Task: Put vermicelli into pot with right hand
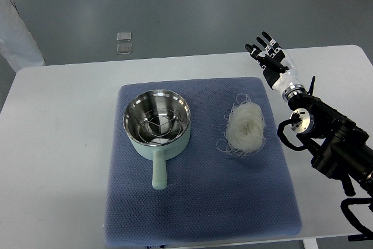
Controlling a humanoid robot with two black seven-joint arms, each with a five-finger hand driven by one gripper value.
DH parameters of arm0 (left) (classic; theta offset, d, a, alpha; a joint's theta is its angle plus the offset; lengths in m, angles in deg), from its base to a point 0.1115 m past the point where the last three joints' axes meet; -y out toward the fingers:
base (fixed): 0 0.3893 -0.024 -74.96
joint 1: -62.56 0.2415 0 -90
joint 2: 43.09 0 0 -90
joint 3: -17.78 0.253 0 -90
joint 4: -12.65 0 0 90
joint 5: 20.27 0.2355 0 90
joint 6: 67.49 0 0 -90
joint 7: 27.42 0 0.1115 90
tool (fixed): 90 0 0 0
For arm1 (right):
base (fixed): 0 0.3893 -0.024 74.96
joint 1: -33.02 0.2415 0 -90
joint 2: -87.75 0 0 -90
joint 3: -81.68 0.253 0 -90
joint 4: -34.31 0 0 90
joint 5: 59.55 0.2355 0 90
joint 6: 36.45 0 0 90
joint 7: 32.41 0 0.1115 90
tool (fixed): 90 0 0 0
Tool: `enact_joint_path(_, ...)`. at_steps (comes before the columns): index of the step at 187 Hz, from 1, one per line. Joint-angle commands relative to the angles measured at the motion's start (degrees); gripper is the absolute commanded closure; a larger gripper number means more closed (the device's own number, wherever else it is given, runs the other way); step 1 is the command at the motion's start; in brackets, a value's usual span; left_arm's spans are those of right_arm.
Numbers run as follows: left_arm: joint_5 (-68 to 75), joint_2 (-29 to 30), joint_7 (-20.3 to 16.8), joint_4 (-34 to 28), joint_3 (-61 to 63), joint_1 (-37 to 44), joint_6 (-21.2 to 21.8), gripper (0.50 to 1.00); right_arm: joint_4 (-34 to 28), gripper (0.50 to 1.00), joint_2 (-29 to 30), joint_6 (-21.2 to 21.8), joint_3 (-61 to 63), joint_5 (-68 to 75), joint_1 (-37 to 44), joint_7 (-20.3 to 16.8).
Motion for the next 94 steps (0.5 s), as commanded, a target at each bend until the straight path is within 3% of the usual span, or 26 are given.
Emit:
enact_joint_path(1, 0.01, 0.00, 0.00, 0.08, 0.05, 0.00, 0.01, 0.500, 0.00, 0.572, -0.03, 0.00, 0.14, -0.01, 0.00, 0.00)
enact_joint_path(94, 0.01, 0.00, -0.17, -0.27, -0.30, -0.35, 0.53, 0.500, 0.00, 0.572, -0.12, 0.00, 0.23, 0.07, 0.00, 0.00)
